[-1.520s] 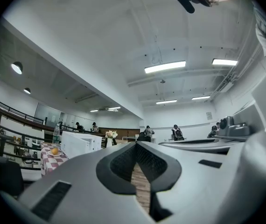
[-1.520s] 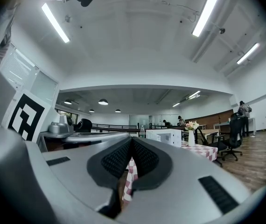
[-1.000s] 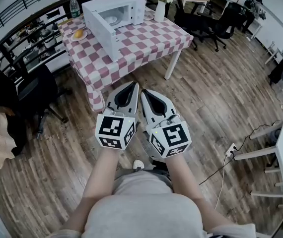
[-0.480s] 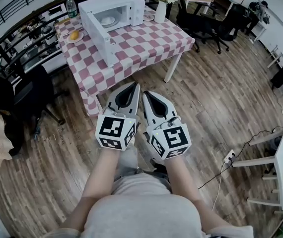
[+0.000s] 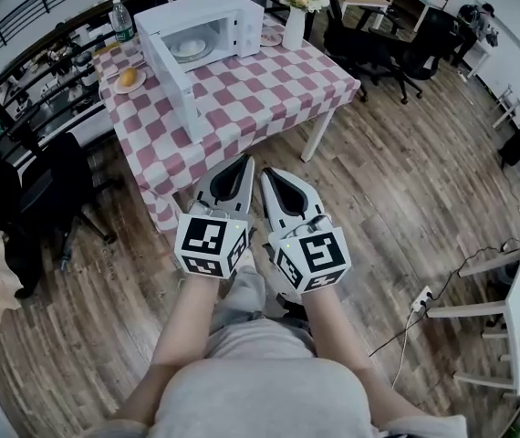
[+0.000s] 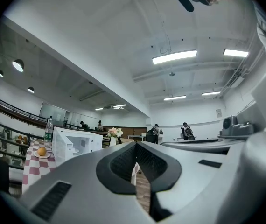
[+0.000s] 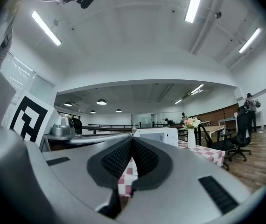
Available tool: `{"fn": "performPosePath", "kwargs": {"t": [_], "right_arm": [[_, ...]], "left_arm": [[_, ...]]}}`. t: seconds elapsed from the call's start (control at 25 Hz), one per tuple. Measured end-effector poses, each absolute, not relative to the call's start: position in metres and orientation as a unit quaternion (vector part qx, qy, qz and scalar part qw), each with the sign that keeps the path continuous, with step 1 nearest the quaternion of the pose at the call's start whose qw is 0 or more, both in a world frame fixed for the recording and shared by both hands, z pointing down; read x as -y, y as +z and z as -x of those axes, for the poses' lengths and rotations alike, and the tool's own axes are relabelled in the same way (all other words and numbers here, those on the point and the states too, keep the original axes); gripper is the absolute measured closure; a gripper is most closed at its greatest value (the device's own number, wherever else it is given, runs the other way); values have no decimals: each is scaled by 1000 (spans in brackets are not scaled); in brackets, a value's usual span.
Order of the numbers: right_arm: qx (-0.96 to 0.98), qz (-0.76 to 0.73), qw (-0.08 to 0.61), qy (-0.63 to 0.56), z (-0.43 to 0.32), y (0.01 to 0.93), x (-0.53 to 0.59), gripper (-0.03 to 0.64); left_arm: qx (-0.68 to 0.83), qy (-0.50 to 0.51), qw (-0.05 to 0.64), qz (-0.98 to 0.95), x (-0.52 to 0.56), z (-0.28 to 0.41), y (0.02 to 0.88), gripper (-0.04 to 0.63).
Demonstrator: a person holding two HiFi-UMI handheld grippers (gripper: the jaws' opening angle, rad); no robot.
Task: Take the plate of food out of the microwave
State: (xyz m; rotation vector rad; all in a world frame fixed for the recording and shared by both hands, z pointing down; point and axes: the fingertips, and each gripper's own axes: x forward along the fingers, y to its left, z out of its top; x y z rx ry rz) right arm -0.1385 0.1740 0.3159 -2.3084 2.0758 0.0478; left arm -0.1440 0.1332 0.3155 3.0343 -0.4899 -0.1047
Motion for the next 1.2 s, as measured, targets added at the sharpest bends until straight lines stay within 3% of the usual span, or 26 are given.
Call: {"fn": "performPosePath", "kwargs": {"t": [1.2], "right_arm": [[-702, 712, -2, 1, -9, 326, 16, 594]], "left_arm": [[203, -33, 47, -977, 62, -10, 319, 594]]}}
